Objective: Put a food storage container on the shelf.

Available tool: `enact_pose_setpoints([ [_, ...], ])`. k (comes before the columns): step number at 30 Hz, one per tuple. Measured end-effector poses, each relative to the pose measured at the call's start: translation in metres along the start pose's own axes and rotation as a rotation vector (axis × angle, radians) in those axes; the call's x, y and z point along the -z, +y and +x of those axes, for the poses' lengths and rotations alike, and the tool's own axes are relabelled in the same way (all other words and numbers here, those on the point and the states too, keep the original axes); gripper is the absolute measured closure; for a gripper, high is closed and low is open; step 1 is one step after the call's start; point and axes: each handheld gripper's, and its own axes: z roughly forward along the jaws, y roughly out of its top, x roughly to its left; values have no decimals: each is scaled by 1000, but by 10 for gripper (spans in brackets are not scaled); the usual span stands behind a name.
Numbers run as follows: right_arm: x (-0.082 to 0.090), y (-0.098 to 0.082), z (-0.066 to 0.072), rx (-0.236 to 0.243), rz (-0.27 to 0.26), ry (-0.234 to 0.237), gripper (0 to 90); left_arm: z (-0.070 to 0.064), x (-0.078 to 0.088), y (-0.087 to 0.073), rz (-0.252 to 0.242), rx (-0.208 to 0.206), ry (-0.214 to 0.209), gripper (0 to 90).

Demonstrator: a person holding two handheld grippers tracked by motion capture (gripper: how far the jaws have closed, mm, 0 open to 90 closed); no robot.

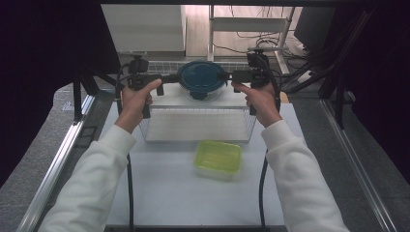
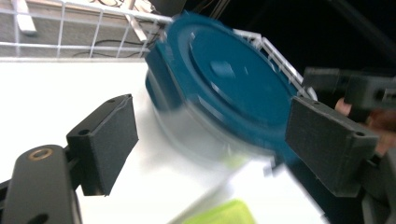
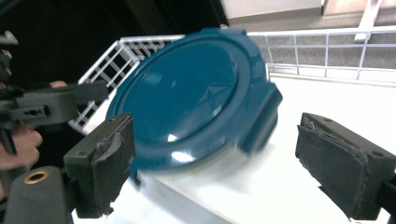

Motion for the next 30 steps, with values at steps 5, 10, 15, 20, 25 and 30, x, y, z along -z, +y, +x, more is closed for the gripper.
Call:
enact_pose_setpoints([
  [5, 20, -20, 4, 132, -11, -43, 134, -15, 23, -27, 3, -91, 17, 250],
  [10, 43, -44, 11, 192, -43, -11, 183, -31, 38, -54, 20, -161, 29, 247],
  [15, 58, -75, 12, 216, -64, 32, 219, -47, 42, -84, 11, -237, 49, 245],
  [20, 69, -110, 9, 232, -79, 38, 236, -54, 45, -117, 50, -282, 31, 223],
  [25, 77, -144, 4, 257, -65, 25, 253, -50, 52, -151, 68, -290, 27, 230],
  [30, 76, -173, -1, 233, -53, 42, 268, -41, 52, -180, 87, -248, 32, 225],
])
